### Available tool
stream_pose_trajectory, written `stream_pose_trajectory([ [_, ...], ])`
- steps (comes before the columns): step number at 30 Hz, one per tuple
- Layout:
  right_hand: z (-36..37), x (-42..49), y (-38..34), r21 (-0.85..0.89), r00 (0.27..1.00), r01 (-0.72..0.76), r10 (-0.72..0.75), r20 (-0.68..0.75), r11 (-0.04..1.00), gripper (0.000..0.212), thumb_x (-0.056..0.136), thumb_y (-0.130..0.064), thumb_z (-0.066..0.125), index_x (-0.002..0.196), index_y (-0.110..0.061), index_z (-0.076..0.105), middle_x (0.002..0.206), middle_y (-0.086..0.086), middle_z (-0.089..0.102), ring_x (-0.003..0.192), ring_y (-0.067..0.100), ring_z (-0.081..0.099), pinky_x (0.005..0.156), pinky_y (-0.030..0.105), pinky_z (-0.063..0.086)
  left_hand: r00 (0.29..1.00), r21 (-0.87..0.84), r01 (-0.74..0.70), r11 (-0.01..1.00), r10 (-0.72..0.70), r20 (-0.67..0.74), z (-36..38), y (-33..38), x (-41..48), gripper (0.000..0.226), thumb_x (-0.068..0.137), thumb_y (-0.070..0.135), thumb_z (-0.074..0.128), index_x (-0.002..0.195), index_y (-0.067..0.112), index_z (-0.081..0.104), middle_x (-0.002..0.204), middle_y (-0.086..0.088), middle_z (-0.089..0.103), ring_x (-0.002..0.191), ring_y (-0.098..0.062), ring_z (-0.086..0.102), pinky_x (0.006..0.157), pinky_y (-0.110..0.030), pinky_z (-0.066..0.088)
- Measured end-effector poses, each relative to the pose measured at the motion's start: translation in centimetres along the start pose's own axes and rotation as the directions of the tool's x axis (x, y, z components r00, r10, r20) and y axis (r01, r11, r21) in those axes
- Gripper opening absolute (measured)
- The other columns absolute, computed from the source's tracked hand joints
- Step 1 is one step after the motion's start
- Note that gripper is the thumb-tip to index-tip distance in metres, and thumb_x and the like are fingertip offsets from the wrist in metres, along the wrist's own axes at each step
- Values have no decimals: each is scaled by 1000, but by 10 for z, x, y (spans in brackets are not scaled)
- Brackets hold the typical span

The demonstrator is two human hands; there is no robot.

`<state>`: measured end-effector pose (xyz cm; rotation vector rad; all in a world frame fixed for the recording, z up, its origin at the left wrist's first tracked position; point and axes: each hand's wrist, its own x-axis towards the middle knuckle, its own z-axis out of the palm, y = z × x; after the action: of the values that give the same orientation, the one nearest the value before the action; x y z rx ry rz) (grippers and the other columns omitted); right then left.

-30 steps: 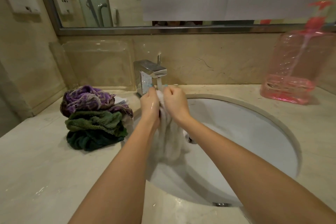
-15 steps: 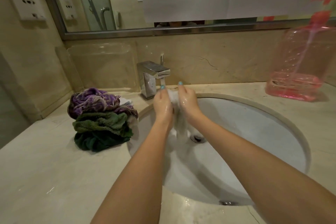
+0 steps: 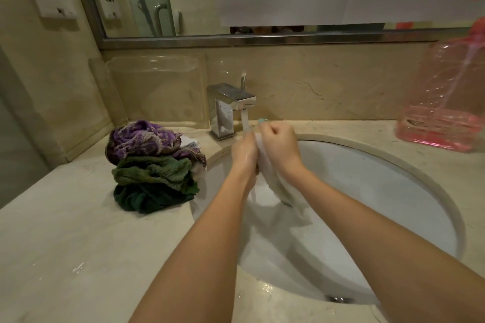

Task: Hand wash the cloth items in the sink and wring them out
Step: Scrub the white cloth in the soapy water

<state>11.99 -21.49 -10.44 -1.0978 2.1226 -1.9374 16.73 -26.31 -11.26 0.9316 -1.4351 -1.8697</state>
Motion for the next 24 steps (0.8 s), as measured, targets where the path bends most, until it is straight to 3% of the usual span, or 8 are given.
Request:
stream_pose_trajectory([
  [3, 13, -3, 0, -71, 998, 63, -64, -12, 996, 52, 92, -8, 49, 45, -22, 31, 39, -9, 33, 46, 7, 29, 51, 29, 24, 998, -70, -64, 995, 64, -9, -7, -1, 5, 24, 97, 17, 47, 77, 10, 58, 67, -5, 54, 66, -17, 52, 50, -23, 41],
  [7, 0, 10, 13, -33, 984, -44, 37, -177, 998, 51, 103, -21, 40, 53, -17, 31, 50, -4, 34, 51, 13, 30, 55, 32, 24, 992, 84, -105, 991, 99, 75, -2, 6, -3, 39, 103, 37, 42, 79, 10, 56, 57, -4, 53, 47, -12, 52, 41, -16, 36],
  [12, -13, 16, 15, -164, 990, -36, 57, 126, 986, 41, 102, -45, 36, 73, -20, 48, 73, -4, 51, 71, 13, 48, 63, 30, 36, 971, 85, -230, 969, 234, -39, -18, 9, 2, 40, 104, 37, 41, 72, 14, 50, 62, -4, 49, 54, -15, 46, 47, -25, 35],
  [15, -30, 17, 36, -325, 911, -23, 154, 382, 945, 34, 94, -52, 52, 102, -20, 58, 95, -9, 55, 91, 13, 53, 77, 32, 42, 934, 144, -319, 937, 337, -121, -31, 10, 4, 32, 103, 33, 44, 80, 11, 48, 67, -4, 44, 60, -13, 42, 52, -24, 34],
  [17, -37, 14, 46, -304, 903, -16, 144, 405, 953, 26, 94, -38, 60, 77, -19, 52, 70, -8, 44, 67, 11, 41, 60, 28, 31, 916, 183, -364, 913, 387, -108, -33, 8, 7, 29, 99, 26, 53, 75, 14, 41, 67, -2, 39, 62, -12, 37, 54, -24, 31],
  [19, -41, 16, 46, -177, 942, -50, 105, 319, 983, 31, 96, -30, 58, 70, -18, 46, 64, -2, 36, 59, 12, 35, 52, 26, 24, 917, 244, -366, 898, 393, -72, -31, 4, 12, 30, 93, 25, 62, 76, 16, 40, 78, -3, 45, 72, -15, 44, 63, -27, 37],
  [21, -46, 20, 38, 14, 934, -147, 134, 332, 989, 27, 99, -30, 54, 77, -14, 54, 68, 2, 50, 64, 16, 50, 53, 22, 35, 947, 305, -295, 906, 319, -29, -30, -1, 13, 20, 93, 29, 62, 101, 12, 54, 111, -8, 55, 101, -22, 54, 86, -37, 48],
  [24, -49, 20, 27, 215, 814, -407, 245, 526, 888, 22, 99, -30, 52, 94, -12, 63, 84, 1, 70, 79, 13, 68, 69, 24, 53, 986, 351, -163, 922, 168, 17, -34, -10, 15, 50, 101, 27, 48, 146, 11, 37, 143, -10, 48, 121, -31, 54, 97, -47, 50],
])
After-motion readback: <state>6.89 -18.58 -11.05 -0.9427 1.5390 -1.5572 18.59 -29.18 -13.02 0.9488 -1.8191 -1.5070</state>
